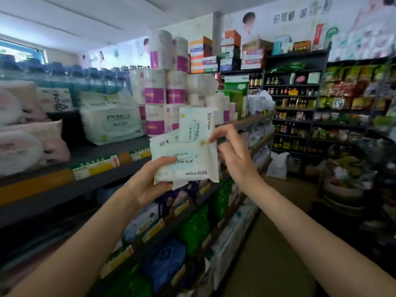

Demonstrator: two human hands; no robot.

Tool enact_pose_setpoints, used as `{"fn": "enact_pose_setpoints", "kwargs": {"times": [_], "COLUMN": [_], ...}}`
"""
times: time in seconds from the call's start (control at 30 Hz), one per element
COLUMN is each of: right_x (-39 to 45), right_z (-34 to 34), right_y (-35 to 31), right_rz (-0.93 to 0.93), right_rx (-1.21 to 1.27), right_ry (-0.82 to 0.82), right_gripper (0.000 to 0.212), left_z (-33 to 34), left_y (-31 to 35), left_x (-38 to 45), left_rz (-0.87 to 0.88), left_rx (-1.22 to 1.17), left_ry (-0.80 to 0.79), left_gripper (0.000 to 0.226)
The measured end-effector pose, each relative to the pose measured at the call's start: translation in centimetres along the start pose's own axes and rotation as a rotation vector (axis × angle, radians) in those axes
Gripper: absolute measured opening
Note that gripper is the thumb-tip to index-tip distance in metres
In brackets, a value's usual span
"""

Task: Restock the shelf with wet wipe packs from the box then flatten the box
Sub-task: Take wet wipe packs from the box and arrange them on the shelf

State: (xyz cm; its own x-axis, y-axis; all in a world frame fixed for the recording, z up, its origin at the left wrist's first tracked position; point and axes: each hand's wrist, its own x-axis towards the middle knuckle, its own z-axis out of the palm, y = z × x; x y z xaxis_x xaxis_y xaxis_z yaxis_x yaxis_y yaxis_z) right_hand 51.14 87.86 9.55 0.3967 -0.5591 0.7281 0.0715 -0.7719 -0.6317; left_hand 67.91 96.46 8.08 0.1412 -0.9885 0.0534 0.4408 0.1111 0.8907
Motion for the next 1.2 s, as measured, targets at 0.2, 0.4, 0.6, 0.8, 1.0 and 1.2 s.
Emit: {"fn": "enact_pose_setpoints", "kwargs": {"times": [0.2, 0.4, 0.6, 0.8, 1.0, 1.2], "right_x": [9.5, 19.5, 25.1, 26.6, 28.7, 28.9], "right_z": [5.1, 4.9, 6.9, 14.9, 15.2, 13.8], "right_y": [1.7, 5.5, 7.7, 6.8, 10.0, 12.0], "right_rz": [0.476, 0.431, 0.613, 0.676, 0.689, 0.706], "right_rx": [0.516, 1.114, 1.215, 1.405, 1.399, 1.394], "right_ry": [-0.046, 0.300, -0.140, -0.440, -0.439, -0.472], "right_gripper": [0.025, 0.039, 0.035, 0.032, 0.027, 0.031], "left_z": [-2.9, -5.1, -5.8, -4.6, -8.4, -9.9], "left_y": [4.4, 8.9, 14.1, 14.8, 17.6, 19.2], "left_x": [3.4, 8.8, 14.4, 18.0, 16.1, 13.5], "left_rz": [0.179, 0.338, 0.702, 0.806, 0.775, 1.077], "left_rx": [0.330, 0.141, -0.090, 0.191, 0.465, 1.618], "left_ry": [0.048, 0.249, 0.597, 0.605, 0.767, 0.798], "left_gripper": [0.051, 0.040, 0.030, 0.033, 0.005, 0.011]}}
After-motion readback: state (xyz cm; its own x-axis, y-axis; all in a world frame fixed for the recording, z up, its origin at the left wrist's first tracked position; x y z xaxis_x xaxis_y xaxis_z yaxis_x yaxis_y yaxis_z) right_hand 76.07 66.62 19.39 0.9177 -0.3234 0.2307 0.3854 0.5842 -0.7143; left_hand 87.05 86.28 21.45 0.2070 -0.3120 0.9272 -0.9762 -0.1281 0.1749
